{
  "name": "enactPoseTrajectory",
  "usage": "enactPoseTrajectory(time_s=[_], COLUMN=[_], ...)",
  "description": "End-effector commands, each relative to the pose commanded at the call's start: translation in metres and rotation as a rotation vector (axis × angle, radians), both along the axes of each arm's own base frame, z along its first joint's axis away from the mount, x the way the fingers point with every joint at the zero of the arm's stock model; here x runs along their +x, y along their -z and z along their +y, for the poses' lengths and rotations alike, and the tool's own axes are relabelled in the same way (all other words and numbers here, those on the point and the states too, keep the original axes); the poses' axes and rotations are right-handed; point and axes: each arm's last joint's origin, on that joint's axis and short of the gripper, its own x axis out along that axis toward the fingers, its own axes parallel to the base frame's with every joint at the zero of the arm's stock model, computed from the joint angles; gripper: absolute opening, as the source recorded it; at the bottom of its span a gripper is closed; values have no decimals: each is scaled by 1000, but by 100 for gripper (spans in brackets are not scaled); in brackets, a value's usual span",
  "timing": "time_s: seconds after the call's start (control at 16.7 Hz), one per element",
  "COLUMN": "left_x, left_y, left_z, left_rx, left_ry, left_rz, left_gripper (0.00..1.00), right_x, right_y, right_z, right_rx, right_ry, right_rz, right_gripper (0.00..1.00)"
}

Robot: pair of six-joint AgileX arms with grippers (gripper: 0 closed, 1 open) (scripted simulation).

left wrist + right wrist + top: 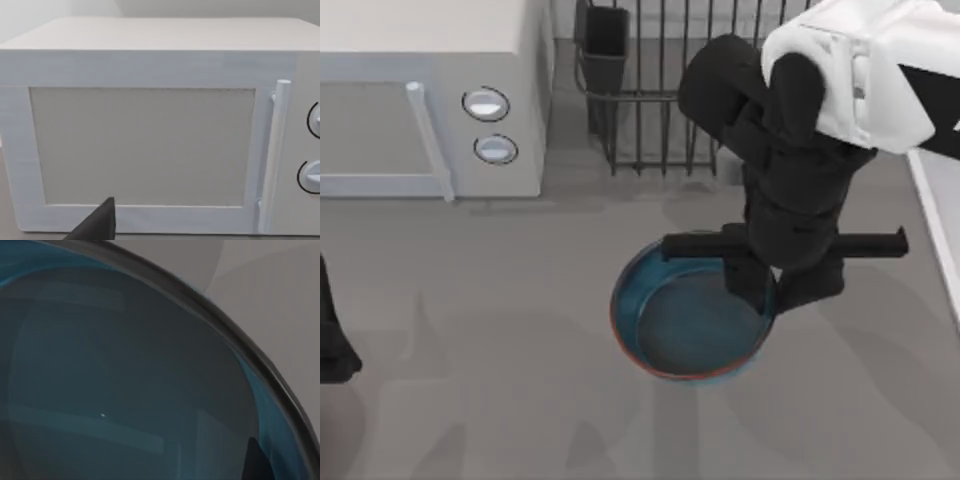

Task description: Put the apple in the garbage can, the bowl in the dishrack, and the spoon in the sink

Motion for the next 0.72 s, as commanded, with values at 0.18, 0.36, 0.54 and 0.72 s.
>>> enactPoseTrajectory(time_s=[0.18, 0.36, 0.54, 0.72], left_x=[0, 0, 0, 0], left_y=[0, 0, 0, 0], left_z=[0, 0, 0, 0], left_rx=[0, 0, 0, 0], left_ry=[0, 0, 0, 0], left_rz=[0, 0, 0, 0], left_gripper=[100, 100, 100, 100], right_x=[0, -1, -4, -11], right_y=[2, -2, -16, -43], right_z=[1, 4, 16, 33], right_rx=[-2, 0, 8, 22], right_ry=[-1, -34, -133, -237], right_rz=[3, -51, -248, -557], right_gripper=[0, 0, 0, 0])
